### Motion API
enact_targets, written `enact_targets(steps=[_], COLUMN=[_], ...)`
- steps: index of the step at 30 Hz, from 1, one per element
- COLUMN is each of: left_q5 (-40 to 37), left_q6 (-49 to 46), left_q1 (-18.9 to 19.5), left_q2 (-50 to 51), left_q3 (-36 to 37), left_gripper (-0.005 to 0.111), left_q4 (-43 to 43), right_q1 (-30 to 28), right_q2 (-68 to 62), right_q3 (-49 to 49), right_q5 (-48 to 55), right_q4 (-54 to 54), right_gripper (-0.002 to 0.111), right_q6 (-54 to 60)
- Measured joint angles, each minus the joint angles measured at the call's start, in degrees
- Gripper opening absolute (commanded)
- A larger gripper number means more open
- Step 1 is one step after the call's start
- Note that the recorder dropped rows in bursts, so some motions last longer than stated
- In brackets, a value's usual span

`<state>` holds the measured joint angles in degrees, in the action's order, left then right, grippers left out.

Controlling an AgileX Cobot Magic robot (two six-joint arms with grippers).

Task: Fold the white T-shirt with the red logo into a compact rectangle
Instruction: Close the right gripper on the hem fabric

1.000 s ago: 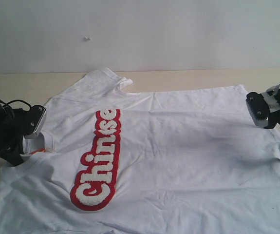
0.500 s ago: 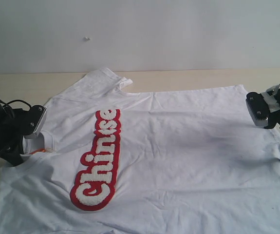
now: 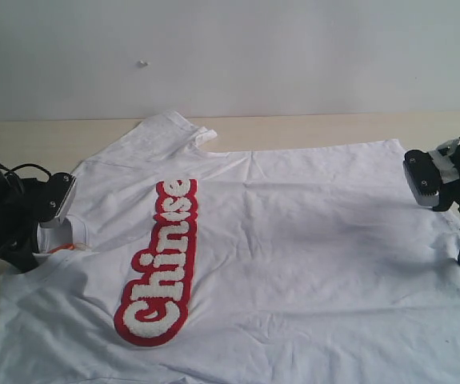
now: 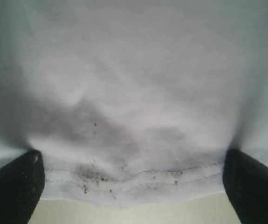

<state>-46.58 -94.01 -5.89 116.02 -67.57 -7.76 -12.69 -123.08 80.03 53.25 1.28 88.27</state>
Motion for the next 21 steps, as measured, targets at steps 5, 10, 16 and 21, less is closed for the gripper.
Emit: enact_targets(steps=[5,10,16,21], left_q5=[0.0,0.0,0.0,0.0], left_q6=[0.0,0.0,0.0,0.0], left_q1=[0.0,0.0,0.0,0.0], left_q2=[0.0,0.0,0.0,0.0], left_q3=[0.0,0.0,0.0,0.0], left_gripper=[0.0,0.0,0.0,0.0], left_q4=[0.11,0.11,0.11,0.23], right_q1=[0.0,0.0,0.0,0.11], right_q2=[0.0,-0.28,-0.52,-0.61], right_q3=[0.0,0.1,0.23,0.45], right_q5=[-0.09,-0.09,0.02,-0.08], right_q4=[0.0,0.24,2.38,3.57], right_gripper=[0.105,0.105,0.097,0.056], right_q6=[0.0,0.0,-0.23,-0.23])
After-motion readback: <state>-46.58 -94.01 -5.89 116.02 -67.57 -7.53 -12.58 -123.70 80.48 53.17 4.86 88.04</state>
